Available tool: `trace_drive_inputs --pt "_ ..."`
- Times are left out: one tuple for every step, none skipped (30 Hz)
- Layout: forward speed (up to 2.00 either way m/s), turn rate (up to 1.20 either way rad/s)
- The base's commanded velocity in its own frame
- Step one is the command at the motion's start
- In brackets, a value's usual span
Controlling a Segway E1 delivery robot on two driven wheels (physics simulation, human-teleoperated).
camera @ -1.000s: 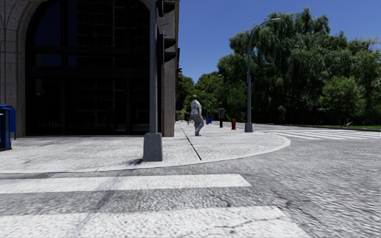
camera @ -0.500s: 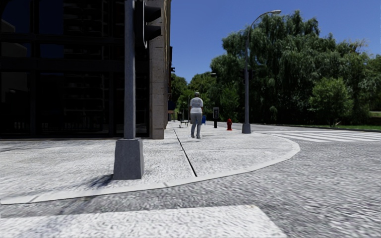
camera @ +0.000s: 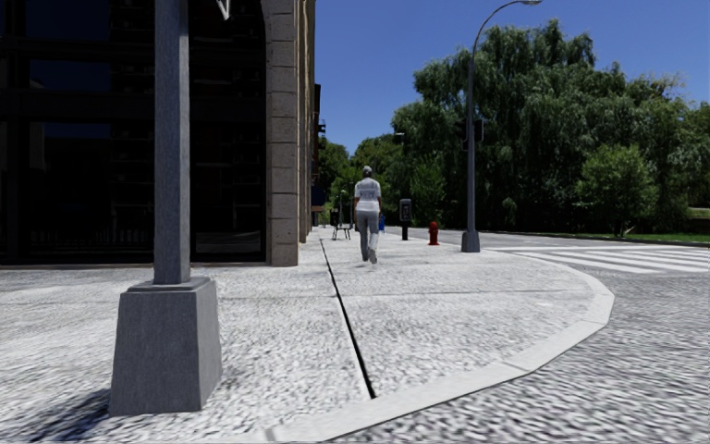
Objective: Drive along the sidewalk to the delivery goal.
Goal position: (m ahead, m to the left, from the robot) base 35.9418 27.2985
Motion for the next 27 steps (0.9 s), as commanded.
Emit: trace_drive_inputs --pt "1.90 0.00" --pt "1.85 0.00" --pt "1.85 0.00" --pt "1.72 0.00" --pt "1.58 0.00" --pt "1.46 0.00" --pt "1.46 0.00" --pt "1.42 0.00" --pt "1.40 0.00" --pt "1.40 0.00" --pt "1.40 0.00" --pt "1.40 0.00" --pt "1.40 0.00" --pt "1.40 0.00" --pt "1.40 0.00" --pt "1.40 0.00" --pt "1.40 0.00" --pt "1.40 0.00" --pt "1.40 0.00" --pt "1.41 0.00" --pt "1.44 0.00" --pt "1.44 0.00" --pt "1.49 0.00" --pt "1.52 0.00" --pt "1.54 0.00" --pt "1.54 0.00" --pt "1.55 0.00"
